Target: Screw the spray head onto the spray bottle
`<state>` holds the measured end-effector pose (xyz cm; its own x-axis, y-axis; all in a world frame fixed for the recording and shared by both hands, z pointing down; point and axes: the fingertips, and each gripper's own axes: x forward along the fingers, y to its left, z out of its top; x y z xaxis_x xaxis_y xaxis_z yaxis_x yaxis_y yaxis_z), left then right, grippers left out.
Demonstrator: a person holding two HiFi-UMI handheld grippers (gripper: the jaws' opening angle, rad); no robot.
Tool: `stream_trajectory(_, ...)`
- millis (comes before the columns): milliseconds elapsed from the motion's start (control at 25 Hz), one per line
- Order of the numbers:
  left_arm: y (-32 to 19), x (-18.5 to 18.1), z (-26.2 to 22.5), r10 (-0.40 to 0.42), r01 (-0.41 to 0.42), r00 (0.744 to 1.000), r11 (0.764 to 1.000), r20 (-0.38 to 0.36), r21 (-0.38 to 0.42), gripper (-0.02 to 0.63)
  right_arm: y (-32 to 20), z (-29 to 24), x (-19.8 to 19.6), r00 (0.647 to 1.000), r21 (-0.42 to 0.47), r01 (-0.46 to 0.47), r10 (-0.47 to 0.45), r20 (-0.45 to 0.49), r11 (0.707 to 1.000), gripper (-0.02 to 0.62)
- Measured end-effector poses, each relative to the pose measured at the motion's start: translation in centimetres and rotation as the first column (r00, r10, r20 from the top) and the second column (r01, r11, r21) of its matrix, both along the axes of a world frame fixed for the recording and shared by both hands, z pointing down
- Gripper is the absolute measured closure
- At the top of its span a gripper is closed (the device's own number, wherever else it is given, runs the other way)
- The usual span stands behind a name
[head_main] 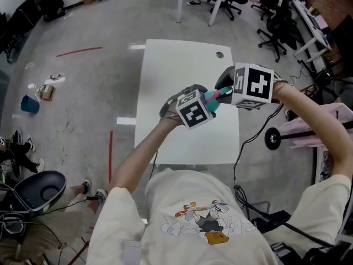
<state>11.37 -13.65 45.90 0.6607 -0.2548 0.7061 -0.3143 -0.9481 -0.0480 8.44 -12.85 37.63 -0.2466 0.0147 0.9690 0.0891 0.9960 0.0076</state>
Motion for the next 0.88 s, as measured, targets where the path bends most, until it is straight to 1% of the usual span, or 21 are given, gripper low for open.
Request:
stream_trajectory(120,0.2,-0.1,0.1,0.019,-0.019,1.0,1.0,0.007,-0.016,0.233,0.2,0.1,0.2,1.0,0.0,0.019,-0.019,-0.02,1.0,0.468)
stream_trajectory(240,-0.2,-0.5,-0.1,0.03,-0.03,0.999,0.999,-0.014,-0.029,0.233,-0.3,0.3,-0.2,0.998,0.05,0.054,-0.052,-0.038,0.997,0.465)
stream_trajectory(320,-0.5,-0.9,0.0,0.026,-0.027,0.999,0.999,-0.021,-0.018,0.233,-0.4,0.2,-0.2,0.997,0.056,0.07,-0.068,-0.039,0.996,0.447)
stream_trajectory(400,-0.5,-1.3,0.5,0.016,-0.017,1.0,1.0,-0.023,-0.013,0.233,-0.2,-0.3,-0.3,0.997,0.038,0.074,-0.073,-0.01,0.997,0.418)
stream_trajectory(560,-0.4,-2.1,2.1,-0.021,0.021,0.999,1.0,-0.044,0.0,0.233,0.2,-2.2,-0.8,0.995,0.038,0.055,-0.058,0.083,0.998,0.403)
stream_trajectory(640,-0.7,-2.5,2.9,-0.059,0.06,0.997,0.998,-0.055,0.007,0.233,-0.1,-2.9,-0.9,0.99,0.033,0.008,-0.012,0.138,0.999,0.403)
stream_trajectory(760,-1.3,-3.0,4.7,-0.147,0.148,0.986,0.989,-0.081,0.004,0.233,-1.6,-2.4,-1.2,0.969,0.03,-0.106,0.097,0.227,0.994,0.403)
stream_trajectory(840,-1.4,-3.8,6.6,-0.227,0.228,0.97,0.974,-0.09,-0.006,0.233,-2.8,-1.1,-1.6,0.938,0.021,-0.203,0.188,0.291,0.979,0.405)
stream_trajectory(880,-1.4,-4.2,7.6,-0.272,0.271,0.958,0.962,-0.095,-0.017,0.233,-3.3,-0.4,-1.7,0.914,0.005,-0.259,0.244,0.326,0.966,0.405)
